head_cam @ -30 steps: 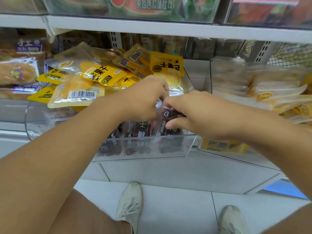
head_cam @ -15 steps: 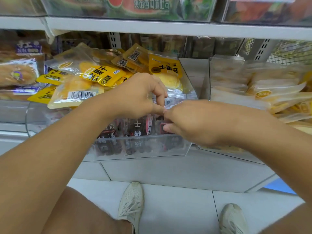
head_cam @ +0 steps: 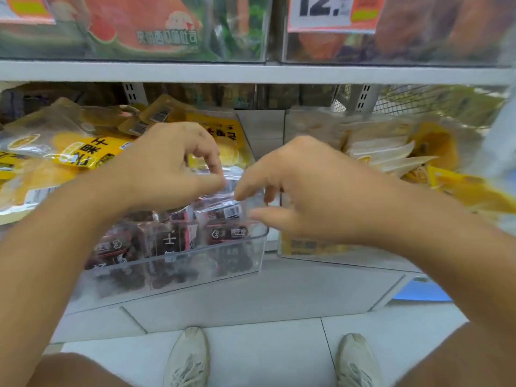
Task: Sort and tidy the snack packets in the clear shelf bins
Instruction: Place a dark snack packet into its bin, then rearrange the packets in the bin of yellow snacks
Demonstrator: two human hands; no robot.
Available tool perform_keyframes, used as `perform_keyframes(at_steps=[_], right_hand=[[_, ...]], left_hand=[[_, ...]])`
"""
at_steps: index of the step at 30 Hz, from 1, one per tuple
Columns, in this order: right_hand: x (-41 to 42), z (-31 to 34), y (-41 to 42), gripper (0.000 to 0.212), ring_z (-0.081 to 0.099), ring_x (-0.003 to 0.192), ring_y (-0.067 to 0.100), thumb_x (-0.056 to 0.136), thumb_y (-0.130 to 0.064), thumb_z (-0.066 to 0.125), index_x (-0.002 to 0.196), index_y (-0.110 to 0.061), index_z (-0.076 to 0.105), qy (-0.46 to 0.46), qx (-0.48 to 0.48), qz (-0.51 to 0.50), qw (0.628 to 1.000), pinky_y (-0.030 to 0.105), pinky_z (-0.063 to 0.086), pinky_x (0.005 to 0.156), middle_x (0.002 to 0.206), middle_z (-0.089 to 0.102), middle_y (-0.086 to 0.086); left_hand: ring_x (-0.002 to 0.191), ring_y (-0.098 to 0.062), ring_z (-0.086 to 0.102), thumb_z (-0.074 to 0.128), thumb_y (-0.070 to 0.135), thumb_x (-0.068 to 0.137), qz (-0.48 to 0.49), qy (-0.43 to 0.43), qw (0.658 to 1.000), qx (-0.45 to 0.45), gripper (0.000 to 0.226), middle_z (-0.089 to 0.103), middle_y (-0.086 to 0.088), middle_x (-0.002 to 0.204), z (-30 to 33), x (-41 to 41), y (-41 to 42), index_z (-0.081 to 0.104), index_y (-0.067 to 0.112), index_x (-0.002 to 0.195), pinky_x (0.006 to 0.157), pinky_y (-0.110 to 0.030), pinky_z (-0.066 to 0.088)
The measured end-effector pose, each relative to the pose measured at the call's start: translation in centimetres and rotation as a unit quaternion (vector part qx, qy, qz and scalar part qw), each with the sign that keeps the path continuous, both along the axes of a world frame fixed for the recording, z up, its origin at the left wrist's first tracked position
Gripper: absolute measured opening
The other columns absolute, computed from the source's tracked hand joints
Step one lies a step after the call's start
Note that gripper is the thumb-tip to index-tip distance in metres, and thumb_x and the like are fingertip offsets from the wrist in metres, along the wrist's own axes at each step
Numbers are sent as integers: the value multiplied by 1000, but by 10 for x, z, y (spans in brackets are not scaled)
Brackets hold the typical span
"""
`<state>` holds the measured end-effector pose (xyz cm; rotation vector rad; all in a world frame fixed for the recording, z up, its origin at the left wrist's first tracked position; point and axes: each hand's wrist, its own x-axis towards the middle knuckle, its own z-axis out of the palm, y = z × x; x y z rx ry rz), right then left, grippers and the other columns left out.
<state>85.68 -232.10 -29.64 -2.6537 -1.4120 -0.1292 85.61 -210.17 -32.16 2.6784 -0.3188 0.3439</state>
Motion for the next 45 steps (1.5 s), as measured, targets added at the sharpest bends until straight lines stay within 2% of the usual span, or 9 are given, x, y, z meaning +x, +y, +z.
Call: perform_keyframes(at_steps=[4,9,15,25,30,33,37,42,45], right_hand=[[34,29,-88,43,59,92,10,79,-9,68,111,-38,70,-47,-32,-152,987,33,51,85,96,61,-18],[63,24,-181,97,44,136,19,67,-37,88,150,-35,37,1,-59,-289,956,37,38,111,151,44,-6],[90,9,-191,110,34,142,15,67,-53,86,155,-35,22,80,-40,-270,959,35,33,115,157,32,-7],[130,-17,-155,63,57,98,31,78,-45,81,125,-21,45,0,-53,-299,953,36,46,76,115,58,6],[89,19,-180,46,60,74,1,63,-63,76,87,-27,62,14,60,-244,968,31,50,70,81,65,-13],[82,13,-175,65,60,102,-3,53,-79,70,108,-44,69,135,-103,-174,970,31,52,91,109,66,-23],[99,-12,-171,96,46,132,11,59,-75,76,144,-45,42,221,-227,-205,926,38,42,109,143,47,-20],[121,-26,-178,22,61,100,16,90,-33,67,111,-33,72,108,-189,-205,954,37,51,91,103,68,-10],[132,-35,-183,14,62,79,26,89,-21,60,89,-28,73,48,-142,-233,961,43,55,76,81,61,-3]], left_hand=[[88,-11,58,64,47,75,-54,-145,986,-58,21,64,8,92,13,10,-74,67,28,83,80,-26,46],[127,-11,47,67,73,71,-114,-61,992,8,79,50,14,137,-1,44,-165,48,33,137,107,-42,44],[146,-31,28,90,56,61,-29,113,982,147,130,24,-5,161,11,103,-216,11,23,159,114,-50,36],[137,-30,45,92,40,65,35,169,976,133,109,42,-5,154,2,133,-220,31,17,153,108,-42,44],[135,-21,44,96,35,59,-78,60,990,102,117,42,4,150,-4,128,-213,25,36,151,106,-44,44],[105,-4,58,84,13,71,-175,19,984,13,81,48,11,134,-4,122,-211,32,40,127,87,-34,52],[94,-19,58,70,-2,76,-205,-1,979,3,56,49,13,105,-4,116,-210,35,33,102,75,-41,49],[95,-19,55,66,-9,68,-227,7,974,-2,47,54,7,97,-8,114,-202,44,32,71,83,-46,49],[111,-21,60,60,-12,70,-224,21,974,-18,42,65,2,108,-10,114,-198,51,29,63,89,-47,50]])
